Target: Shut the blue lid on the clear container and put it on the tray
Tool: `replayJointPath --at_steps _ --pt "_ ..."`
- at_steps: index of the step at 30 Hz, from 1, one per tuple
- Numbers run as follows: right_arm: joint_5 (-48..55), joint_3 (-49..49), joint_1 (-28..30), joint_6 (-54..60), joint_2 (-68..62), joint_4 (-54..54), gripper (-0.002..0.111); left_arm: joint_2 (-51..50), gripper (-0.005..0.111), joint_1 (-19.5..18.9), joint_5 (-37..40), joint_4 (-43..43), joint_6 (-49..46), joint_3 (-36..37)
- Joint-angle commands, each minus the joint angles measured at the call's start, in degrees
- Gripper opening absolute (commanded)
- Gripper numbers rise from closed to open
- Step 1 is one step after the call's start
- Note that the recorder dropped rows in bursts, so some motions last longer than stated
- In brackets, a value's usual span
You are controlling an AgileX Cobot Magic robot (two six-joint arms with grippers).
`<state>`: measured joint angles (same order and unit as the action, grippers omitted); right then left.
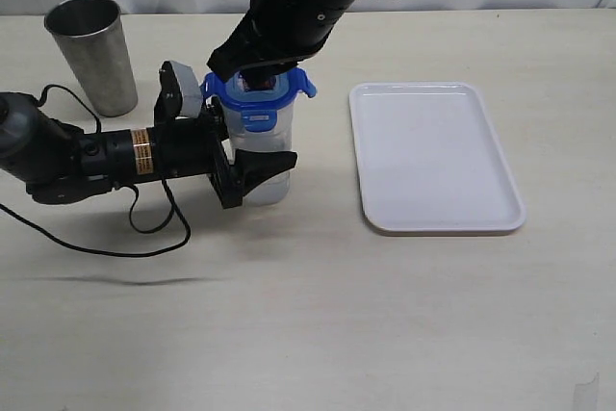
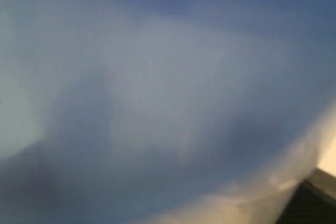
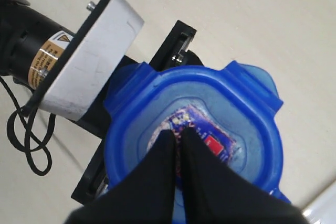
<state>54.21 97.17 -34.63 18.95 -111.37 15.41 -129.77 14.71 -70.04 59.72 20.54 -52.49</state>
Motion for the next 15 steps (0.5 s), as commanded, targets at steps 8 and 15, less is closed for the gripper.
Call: replayJointPath --at_steps 8,15 --pt "1.7 -0.2 0.0 4.5 -0.7 0.3 0.008 -0.1 0.0 0.0 0.1 -0.4 0.6 -0.3" --pt "1.4 2.2 0.0 7.6 0.2 2.7 0.035 -0.1 0.0 0.0 0.1 -0.4 0.6 -0.3"
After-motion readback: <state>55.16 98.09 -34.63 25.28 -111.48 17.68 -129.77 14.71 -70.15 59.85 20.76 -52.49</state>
